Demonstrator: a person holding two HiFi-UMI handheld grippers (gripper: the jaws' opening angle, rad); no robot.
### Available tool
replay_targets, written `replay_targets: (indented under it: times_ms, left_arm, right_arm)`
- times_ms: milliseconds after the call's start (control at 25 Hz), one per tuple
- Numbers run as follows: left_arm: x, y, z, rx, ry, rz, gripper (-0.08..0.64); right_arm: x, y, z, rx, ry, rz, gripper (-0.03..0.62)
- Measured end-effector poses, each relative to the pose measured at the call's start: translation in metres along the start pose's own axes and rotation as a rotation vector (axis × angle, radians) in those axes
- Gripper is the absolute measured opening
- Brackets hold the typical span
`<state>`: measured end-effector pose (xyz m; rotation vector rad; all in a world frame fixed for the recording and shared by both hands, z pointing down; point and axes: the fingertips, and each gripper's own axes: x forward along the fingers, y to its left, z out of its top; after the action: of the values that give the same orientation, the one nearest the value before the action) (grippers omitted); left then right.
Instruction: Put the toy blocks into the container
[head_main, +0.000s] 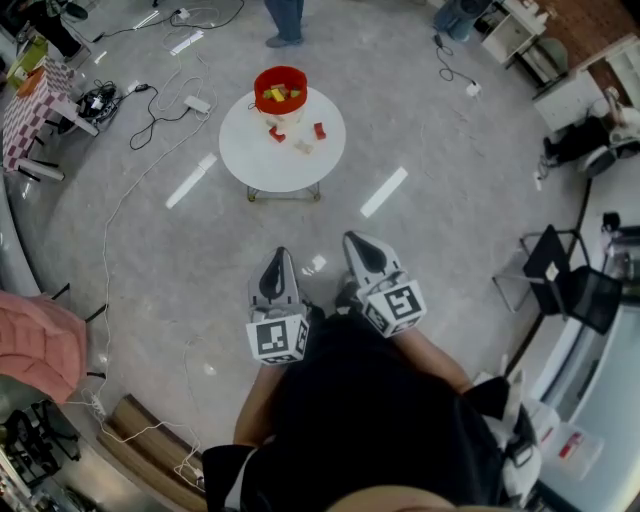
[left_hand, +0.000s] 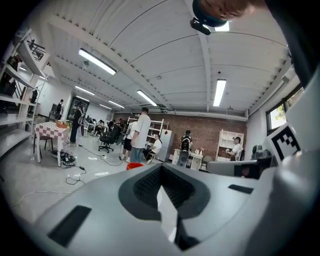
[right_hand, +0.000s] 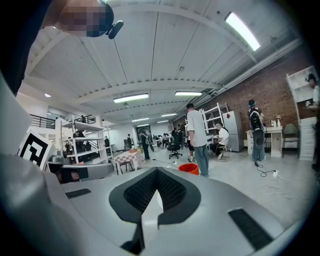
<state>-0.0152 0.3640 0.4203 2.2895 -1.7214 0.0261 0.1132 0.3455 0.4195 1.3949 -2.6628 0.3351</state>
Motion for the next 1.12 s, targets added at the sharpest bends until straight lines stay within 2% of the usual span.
replay_targets:
  times_ms: [320,640,880,1120]
  left_arm:
    - [0.006,0.014,-0.001,-0.020,-0.009,-0.026,-0.006]
    - [0.043,0.040,0.008,-0.010,-0.018,0.031,-0.006]
    - [0.101,0.056,0.022,0.002,-0.005,0.061,-0.006]
    - [0.178,0.059,0.039,0.015,0.006,0.073,-0.006]
  right_arm:
    - [0.011,0.002,-0.006,-0.014,0.021,-0.032,-0.003]
    - [0.065,-0.026,0.003,-0.025,0.007,-0.011,-0.003]
    - [0.121,-0.064,0.022,-0.044,-0.002,0.021,-0.003]
    - [0.176,-0.119,0.028,-0.051,0.030,0.046,-0.003]
